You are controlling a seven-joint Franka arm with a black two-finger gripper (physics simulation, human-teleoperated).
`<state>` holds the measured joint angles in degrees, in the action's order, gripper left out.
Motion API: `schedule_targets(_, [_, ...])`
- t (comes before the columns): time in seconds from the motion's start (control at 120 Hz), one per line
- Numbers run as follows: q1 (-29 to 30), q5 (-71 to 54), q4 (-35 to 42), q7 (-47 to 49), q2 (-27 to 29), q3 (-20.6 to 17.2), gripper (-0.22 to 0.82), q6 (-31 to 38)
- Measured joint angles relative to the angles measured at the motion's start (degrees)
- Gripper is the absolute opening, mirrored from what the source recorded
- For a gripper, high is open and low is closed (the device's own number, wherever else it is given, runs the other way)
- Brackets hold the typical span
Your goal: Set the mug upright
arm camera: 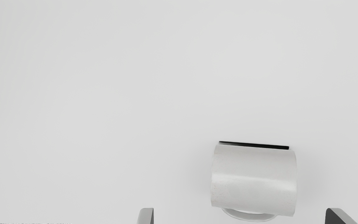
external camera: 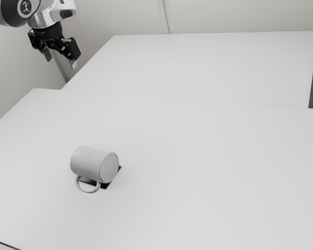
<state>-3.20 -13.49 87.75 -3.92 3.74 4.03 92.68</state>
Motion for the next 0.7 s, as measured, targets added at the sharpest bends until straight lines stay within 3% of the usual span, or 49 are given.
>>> schedule_targets(0.3, [2.4, 3.0, 3.4, 0.1, 0.4, 0.0, 0.6, 0.0])
schedule_targets(0.533, [17.6, 20.9, 11.3, -0.1, 0.2, 0.0, 0.6, -1.1])
schedule_targets(0.7, [22.8, 28.8, 15.4, -2.2, -1.7, 0.0, 0.6, -2.3])
